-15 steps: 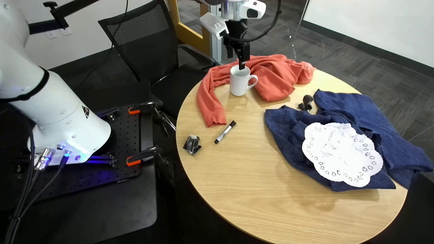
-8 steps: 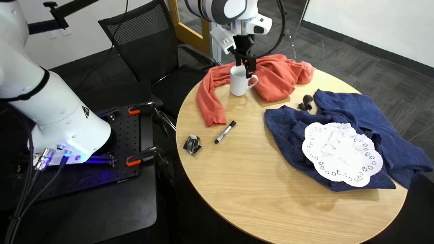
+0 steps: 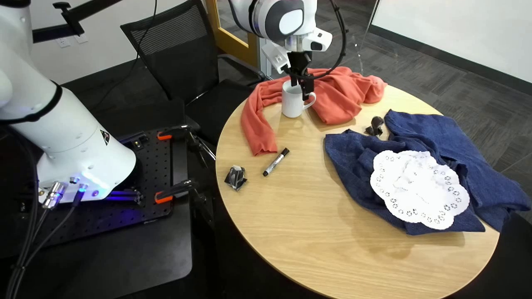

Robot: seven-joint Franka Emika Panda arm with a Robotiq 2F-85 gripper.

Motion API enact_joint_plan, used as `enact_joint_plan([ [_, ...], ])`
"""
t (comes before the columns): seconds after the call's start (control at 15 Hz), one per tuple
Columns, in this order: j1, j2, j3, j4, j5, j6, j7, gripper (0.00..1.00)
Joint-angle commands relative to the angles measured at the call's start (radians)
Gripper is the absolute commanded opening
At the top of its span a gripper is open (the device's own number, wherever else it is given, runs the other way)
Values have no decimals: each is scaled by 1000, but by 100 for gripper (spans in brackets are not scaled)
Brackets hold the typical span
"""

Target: Move the mug to the right side of the table

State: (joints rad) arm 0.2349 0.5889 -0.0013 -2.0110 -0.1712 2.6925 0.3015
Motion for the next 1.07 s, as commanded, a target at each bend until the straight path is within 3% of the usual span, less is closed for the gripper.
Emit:
enact_joint_plan([
  [0.0,13,3,-12,4,16,-1,-12,100],
  [0.53,25,52,-20,26,9,-8,-10,100],
  [0.6,26,58,-21,27,9,-5,-9,75],
  [0.67,27,62,-22,27,8,-4,-10,74],
  [1.0,32,77,-22,34,10,-5,-9,34],
])
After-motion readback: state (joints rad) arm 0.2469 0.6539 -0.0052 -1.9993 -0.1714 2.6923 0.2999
